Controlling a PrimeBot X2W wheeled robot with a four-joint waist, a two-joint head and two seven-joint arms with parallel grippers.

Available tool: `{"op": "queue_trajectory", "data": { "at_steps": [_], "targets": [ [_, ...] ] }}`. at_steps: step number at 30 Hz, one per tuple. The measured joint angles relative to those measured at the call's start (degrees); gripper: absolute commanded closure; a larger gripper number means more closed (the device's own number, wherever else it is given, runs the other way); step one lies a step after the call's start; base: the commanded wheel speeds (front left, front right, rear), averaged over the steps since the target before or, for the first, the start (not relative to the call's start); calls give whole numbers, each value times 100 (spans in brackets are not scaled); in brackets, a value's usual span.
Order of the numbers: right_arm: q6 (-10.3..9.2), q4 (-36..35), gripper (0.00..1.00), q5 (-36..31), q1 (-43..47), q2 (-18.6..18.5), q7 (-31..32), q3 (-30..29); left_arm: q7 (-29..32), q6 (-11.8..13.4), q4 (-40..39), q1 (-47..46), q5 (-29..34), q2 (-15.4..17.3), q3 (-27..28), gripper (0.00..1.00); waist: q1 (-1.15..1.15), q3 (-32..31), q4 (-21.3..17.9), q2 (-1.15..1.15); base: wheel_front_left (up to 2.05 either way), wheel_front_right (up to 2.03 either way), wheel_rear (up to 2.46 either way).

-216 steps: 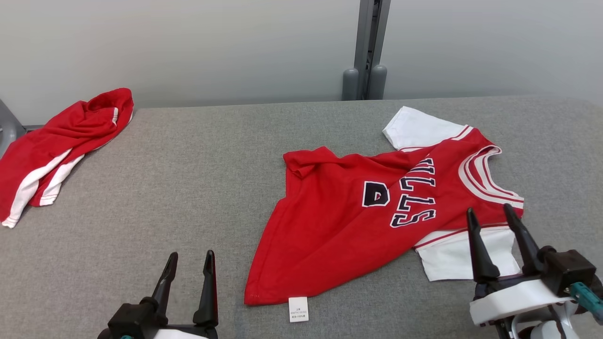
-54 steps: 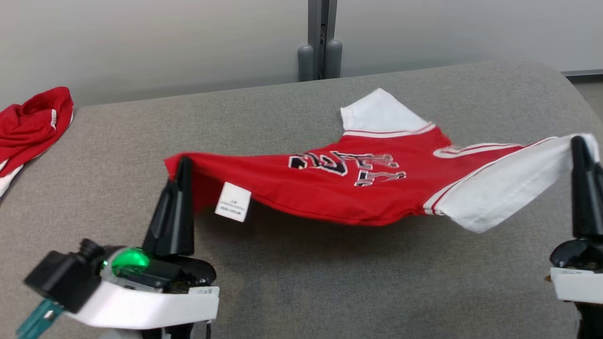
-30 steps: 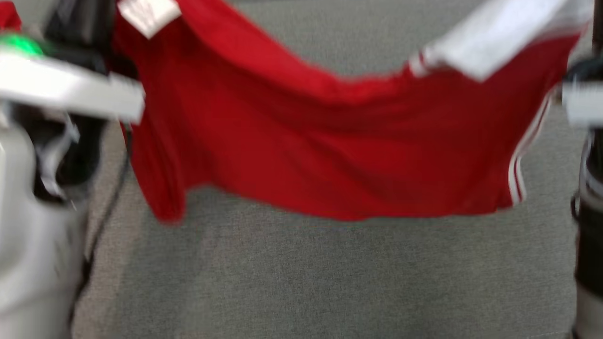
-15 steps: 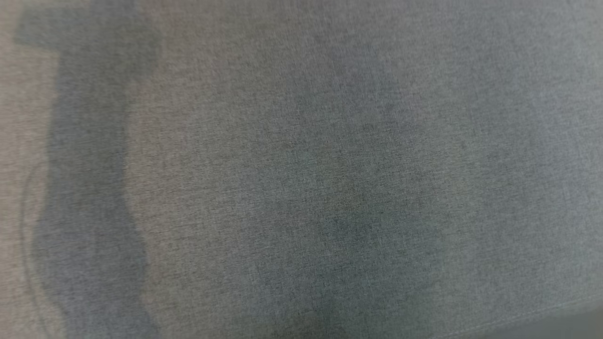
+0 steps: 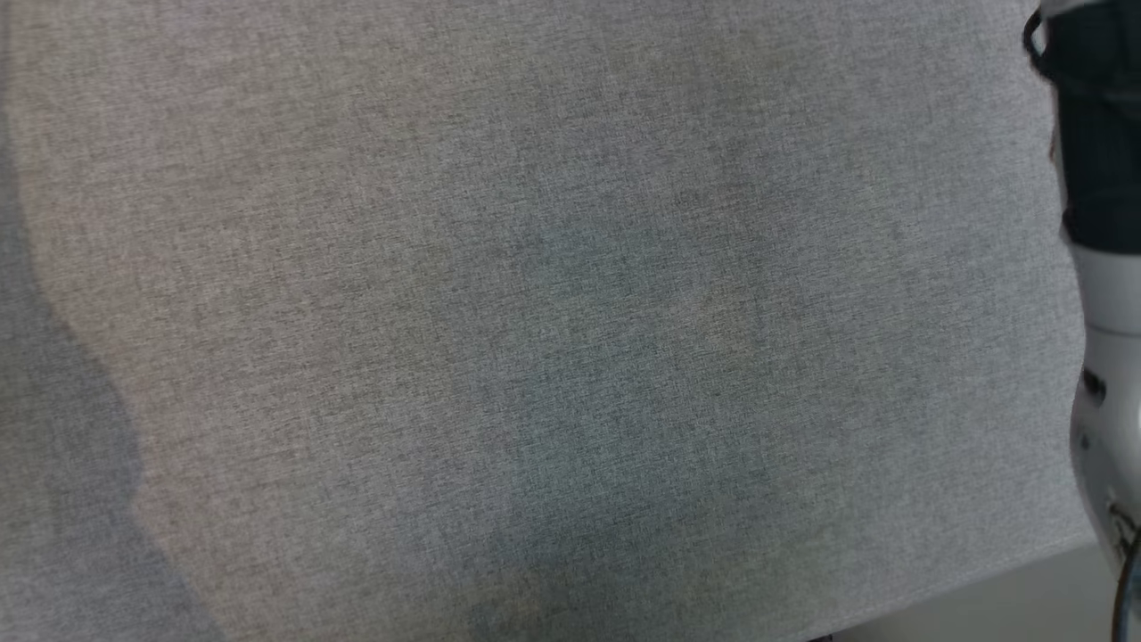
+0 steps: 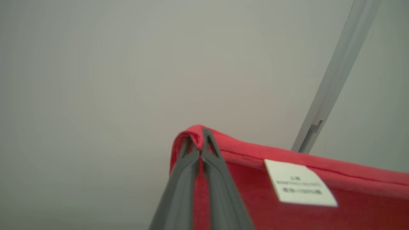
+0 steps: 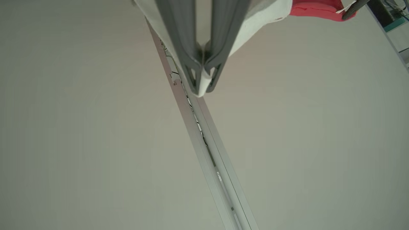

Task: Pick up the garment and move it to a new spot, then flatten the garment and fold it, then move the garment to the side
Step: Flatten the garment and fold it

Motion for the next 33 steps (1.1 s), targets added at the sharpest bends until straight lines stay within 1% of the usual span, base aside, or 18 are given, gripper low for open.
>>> {"op": "queue_trajectory", "data": {
  "at_steps": [2,3,8,12,16,20,23,27,30,33],
  "targets": [
    [0,-255,100,-19,233,3,-1,25,-94,-74,67,-92,-134,-52,16,100,0,4,-6,0,0,0,0],
    [0,-255,100,-19,233,3,-1,25,-94,-74,67,-92,-134,-52,16,100,0,4,-6,0,0,0,0],
    [0,-816,100,-10,862,-48,-8,212,-249,-165,83,235,-305,-142,-35,100,0,-135,79,0,0,0,0],
    [0,-1147,100,51,1472,-280,-9,338,-333,-190,20,575,-546,-252,19,100,0,-279,211,0,0,0,0],
    [0,-1323,100,135,2184,-520,-8,318,-374,-209,-179,1270,-800,-378,-37,100,0,-485,383,0,0,0,0],
    [0,-1564,100,291,3142,-748,-8,243,-407,-225,-920,2207,-1280,-580,-191,100,0,-793,558,0,0,0,0],
    [0,-1850,100,409,3947,-887,-7,202,-430,-225,-1645,3163,-1651,-565,-204,100,0,-1074,679,0,0,0,0],
    [0,-2256,100,577,5099,-987,-7,36,-457,-224,-2607,4594,-1936,-536,-12,100,0,-1478,819,0,0,0,0],
    [0,-2601,100,681,5907,-1018,1,-69,-472,-105,-3295,5668,-1949,-590,116,100,0,-1766,910,0,0,0,0],
    [0,-2875,100,734,6602,-1029,23,-178,-472,64,-3874,6641,-1925,-722,238,100,0,-2020,980,0,0,0,0]
  ]
}}
